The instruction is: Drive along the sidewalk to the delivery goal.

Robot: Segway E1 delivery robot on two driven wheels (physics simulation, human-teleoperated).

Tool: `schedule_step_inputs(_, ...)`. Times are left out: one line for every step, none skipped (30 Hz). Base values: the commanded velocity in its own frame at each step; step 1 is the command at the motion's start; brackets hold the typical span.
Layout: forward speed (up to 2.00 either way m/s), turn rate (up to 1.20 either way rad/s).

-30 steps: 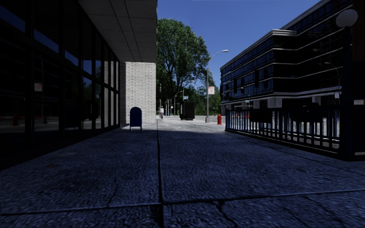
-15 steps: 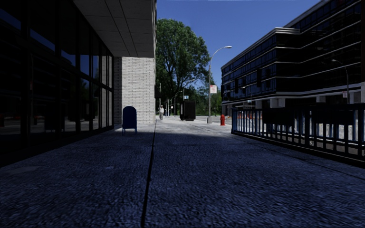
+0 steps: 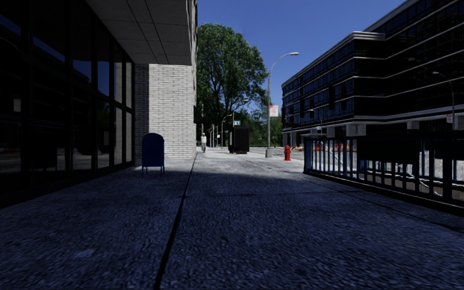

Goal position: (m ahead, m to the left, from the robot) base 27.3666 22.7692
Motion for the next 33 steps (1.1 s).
schedule_step_inputs(2.00, 0.00)
schedule_step_inputs(2.00, 0.00)
schedule_step_inputs(2.00, 0.00)
schedule_step_inputs(2.00, 0.00)
schedule_step_inputs(2.00, 0.00)
schedule_step_inputs(2.00, 0.00)
schedule_step_inputs(2.00, 0.00)
schedule_step_inputs(2.00, 0.00)
schedule_step_inputs(2.00, 0.00)
schedule_step_inputs(2.00, 0.00)
schedule_step_inputs(2.00, 0.00)
schedule_step_inputs(2.00, 0.00)
schedule_step_inputs(2.00, 0.00)
schedule_step_inputs(2.00, 0.00)
schedule_step_inputs(2.00, 0.00)
schedule_step_inputs(2.00, 0.00)
schedule_step_inputs(2.00, 0.00)
schedule_step_inputs(2.00, 0.00)
schedule_step_inputs(2.00, 0.00)
schedule_step_inputs(2.00, 0.00)
schedule_step_inputs(2.00, 0.00)
schedule_step_inputs(2.00, 0.00)
schedule_step_inputs(2.00, 0.00)
schedule_step_inputs(2.00, 0.00)
schedule_step_inputs(2.00, 0.00)
schedule_step_inputs(2.00, 0.00)
schedule_step_inputs(2.00, 0.00)
schedule_step_inputs(2.00, 0.00)
schedule_step_inputs(2.00, 0.00)
schedule_step_inputs(2.00, 0.00)
schedule_step_inputs(2.00, 0.00)
schedule_step_inputs(2.00, 0.00)
schedule_step_inputs(2.00, 0.00)
